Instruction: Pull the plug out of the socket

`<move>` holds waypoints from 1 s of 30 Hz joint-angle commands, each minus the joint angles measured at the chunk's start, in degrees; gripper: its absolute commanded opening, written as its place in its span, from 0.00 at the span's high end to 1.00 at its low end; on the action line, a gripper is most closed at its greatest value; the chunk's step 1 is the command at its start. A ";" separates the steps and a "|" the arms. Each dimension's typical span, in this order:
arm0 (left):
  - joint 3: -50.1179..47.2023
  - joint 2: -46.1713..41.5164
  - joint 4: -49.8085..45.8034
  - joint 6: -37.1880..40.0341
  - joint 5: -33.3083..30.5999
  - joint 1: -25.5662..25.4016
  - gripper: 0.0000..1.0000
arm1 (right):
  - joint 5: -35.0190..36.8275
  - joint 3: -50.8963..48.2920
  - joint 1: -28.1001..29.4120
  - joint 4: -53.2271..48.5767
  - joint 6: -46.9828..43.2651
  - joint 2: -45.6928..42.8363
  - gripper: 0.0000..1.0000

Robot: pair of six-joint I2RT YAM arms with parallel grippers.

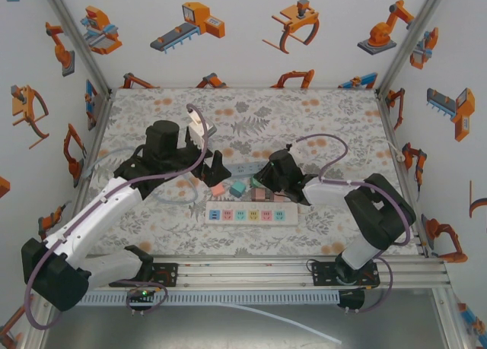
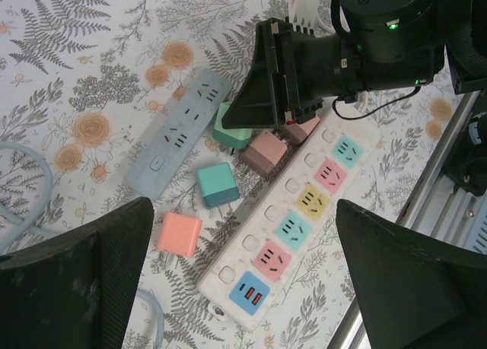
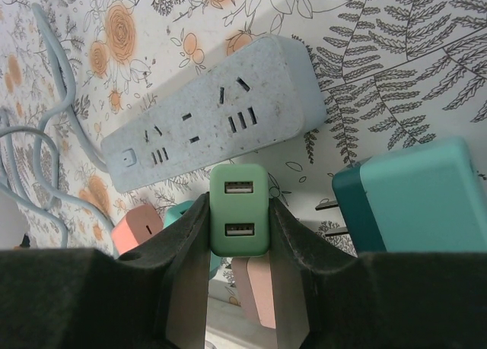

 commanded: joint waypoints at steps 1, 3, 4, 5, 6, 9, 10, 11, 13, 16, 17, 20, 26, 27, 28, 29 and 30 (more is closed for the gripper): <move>0.27 0.32 1.37 0.93 -0.23 -0.37 0.03 | 1.09 -0.44 0.58 0.01 -0.47 -0.06 0.69; 0.34 0.51 1.24 0.85 -0.50 -0.41 0.03 | 1.53 -0.38 0.63 -0.77 -0.87 -0.58 0.63; 0.34 0.51 1.27 0.90 -0.60 -0.41 0.03 | 1.73 -0.45 0.70 -1.22 -0.96 -0.94 0.60; 0.31 0.64 1.29 0.86 -0.63 -0.41 0.03 | 1.99 -0.45 0.72 -1.52 -1.10 -1.20 0.58; 0.30 0.76 1.23 0.89 -0.67 -0.40 0.03 | 2.23 -0.61 0.72 -1.68 -1.27 -1.50 0.57; 0.33 0.97 1.30 0.73 -0.86 -0.48 0.03 | 2.26 -0.93 0.72 -1.29 -1.67 -2.12 0.54; 0.36 1.12 1.26 0.65 -0.87 -0.46 0.03 | 2.29 -0.91 0.81 -1.29 -1.87 -2.35 0.53; 0.42 1.19 1.29 0.58 -0.87 -0.48 0.03 | 2.25 -0.83 0.81 -1.36 -1.97 -2.60 0.52; 0.36 1.21 1.24 0.45 -1.10 -0.56 0.03 | 2.74 -0.94 0.80 -1.89 -2.06 -3.44 0.51; 0.32 0.99 1.21 0.43 -1.52 -0.55 0.03 | 3.50 -1.05 0.81 -3.06 -2.09 -4.69 0.51; 0.26 1.00 1.14 0.36 -1.57 -0.55 0.03 | 3.77 -1.00 0.81 -3.43 -2.14 -5.22 0.50; 0.59 1.20 1.22 0.19 -1.76 -0.61 0.03 | 4.63 -1.12 0.74 -4.58 -2.23 -6.62 0.50; 0.86 1.17 1.03 0.01 -2.19 -0.85 0.03 | 6.57 -0.82 0.77 -6.46 -3.92 -9.53 0.49; 0.86 1.21 1.03 -0.05 -2.31 -0.83 0.03 | 6.74 -0.73 0.81 -6.69 -4.35 -9.88 0.49; 0.86 1.21 0.97 -0.07 -2.65 -0.93 0.03 | 7.05 -0.45 0.81 -6.88 -4.99 -10.32 0.49; 0.86 1.11 1.02 -0.27 -3.05 -0.89 0.03 | 7.34 -0.23 0.80 -7.06 -5.95 -10.71 0.49; 0.86 0.96 1.01 -0.42 -3.64 -0.98 0.03 | 7.72 0.14 0.80 -7.26 -7.28 -11.06 0.49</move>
